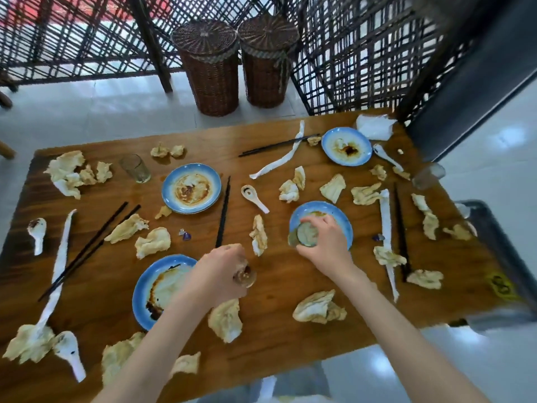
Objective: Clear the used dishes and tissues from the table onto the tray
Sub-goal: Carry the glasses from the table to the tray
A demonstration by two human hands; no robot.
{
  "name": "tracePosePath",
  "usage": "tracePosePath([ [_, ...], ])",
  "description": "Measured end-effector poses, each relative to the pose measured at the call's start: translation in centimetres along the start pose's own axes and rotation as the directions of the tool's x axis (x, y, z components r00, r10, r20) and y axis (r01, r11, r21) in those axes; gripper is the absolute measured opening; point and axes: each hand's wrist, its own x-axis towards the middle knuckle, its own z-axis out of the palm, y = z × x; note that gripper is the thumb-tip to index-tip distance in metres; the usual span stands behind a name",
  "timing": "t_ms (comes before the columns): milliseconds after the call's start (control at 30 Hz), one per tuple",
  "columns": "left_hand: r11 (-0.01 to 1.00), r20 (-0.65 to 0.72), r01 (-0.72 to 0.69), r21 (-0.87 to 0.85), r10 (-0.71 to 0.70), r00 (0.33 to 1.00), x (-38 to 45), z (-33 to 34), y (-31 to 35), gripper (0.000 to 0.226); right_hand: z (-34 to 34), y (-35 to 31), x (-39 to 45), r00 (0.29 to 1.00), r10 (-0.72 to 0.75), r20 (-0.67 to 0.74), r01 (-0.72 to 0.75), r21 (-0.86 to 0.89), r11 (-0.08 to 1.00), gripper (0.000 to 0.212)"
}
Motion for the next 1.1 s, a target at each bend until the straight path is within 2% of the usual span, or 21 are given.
tracePosePath([
  [267, 0.958, 0.006, -0.264, 0.114, 0.265, 0.964, 2.8, 2.1, 9.1, 0.048, -6.1, 7.7, -6.1, 0.967, 0.213, -0.143, -0.208, 0.049, 0.977, 0.055],
  [400, 0.924, 0.029, -0.365, 0.113, 0.364, 0.931, 3.9, 4.9, 15.9, 0.044, -9.5, 12.9, -9.8, 0.915, 0.327, -0.236, -0.319, 0.073, 0.945, 0.055],
  [567, 0.868, 0.052, -0.480, 0.125, 0.477, 0.877, 4.3, 9.5, 25.2, 0.042, -14.6, 20.7, -14.5, 0.885, 0.388, -0.256, -0.388, 0.051, 0.920, 0.055],
  [633, 0.857, 0.055, -0.503, 0.112, 0.500, 0.864, 4.3, 11.5, 28.8, 0.038, -16.9, 23.7, -16.1, 0.873, 0.412, -0.260, -0.411, 0.063, 0.910, 0.055],
  [767, 0.847, 0.072, -0.522, 0.102, 0.517, 0.853, 4.3, 15.7, 36.7, 0.047, -21.9, 30.4, -19.5, 0.860, 0.431, -0.272, -0.421, 0.099, 0.902, 0.054],
  [967, 0.827, 0.060, -0.552, 0.103, 0.549, 0.834, 4.4, 20.6, 46.7, 0.036, -27.0, 38.8, -22.9, 0.849, 0.452, -0.273, -0.439, 0.111, 0.892, 0.052],
  [1100, 0.837, 0.093, -0.540, 0.095, 0.532, 0.841, 5.7, 22.6, 51.4, 0.045, -28.8, 43.3, -23.4, 0.850, 0.458, -0.261, -0.445, 0.110, 0.889, 0.051],
])
